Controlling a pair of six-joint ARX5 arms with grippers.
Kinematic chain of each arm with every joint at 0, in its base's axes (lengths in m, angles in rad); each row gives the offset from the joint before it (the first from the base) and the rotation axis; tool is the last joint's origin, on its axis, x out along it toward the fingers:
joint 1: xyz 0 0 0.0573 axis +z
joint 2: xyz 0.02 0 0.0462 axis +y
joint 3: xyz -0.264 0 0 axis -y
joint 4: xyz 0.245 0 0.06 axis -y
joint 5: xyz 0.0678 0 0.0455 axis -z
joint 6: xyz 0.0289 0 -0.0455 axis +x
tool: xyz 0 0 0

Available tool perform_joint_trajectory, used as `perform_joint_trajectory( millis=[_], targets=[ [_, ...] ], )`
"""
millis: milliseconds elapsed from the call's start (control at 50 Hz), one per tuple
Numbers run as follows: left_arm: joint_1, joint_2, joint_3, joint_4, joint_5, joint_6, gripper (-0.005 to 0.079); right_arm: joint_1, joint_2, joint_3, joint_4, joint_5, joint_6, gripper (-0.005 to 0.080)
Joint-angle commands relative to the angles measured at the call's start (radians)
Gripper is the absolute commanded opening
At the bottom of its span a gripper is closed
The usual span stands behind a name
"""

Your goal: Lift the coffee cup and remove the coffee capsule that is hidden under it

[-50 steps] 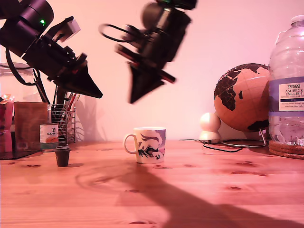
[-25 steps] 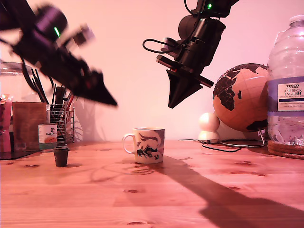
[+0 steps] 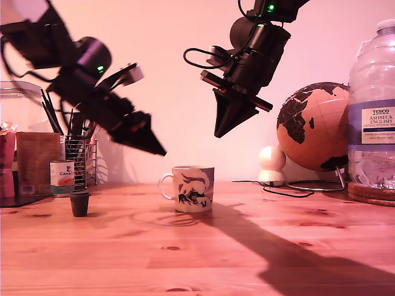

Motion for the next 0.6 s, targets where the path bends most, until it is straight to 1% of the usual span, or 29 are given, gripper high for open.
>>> perform_joint_trajectory(
  millis=[0, 200, 320, 360, 580],
  targets=[
    [-0.013, 0.055, 0.021, -0.033, 0.005, 0.009, 0.0367, -0.003, 0.014, 0.008, 0.005, -0.001, -0.002, -0.0012],
    [-0.022, 0.108, 0.067, -0.074, 0.007, 0.009, 0.0367, -0.014, 0.014, 0.008, 0.009, -0.001, -0.002, -0.0012],
    [-0.026, 0.119, 0.068, -0.071, -0.005, 0.015, 0.0364, -0.017, 0.014, 0.008, 0.013, -0.001, -0.002, -0.0012],
    [-0.027, 0.120, 0.068, -0.068, -0.013, 0.035, 0.0363, -0.020, 0.014, 0.008, 0.014, -0.001, -0.002, -0.0012],
    [-0.027, 0.143, 0.068, -0.065, -0.023, 0.035, 0.0362, -0.021, 0.014, 0.008, 0.020, -0.001, -0.002, -0.0012]
  ],
)
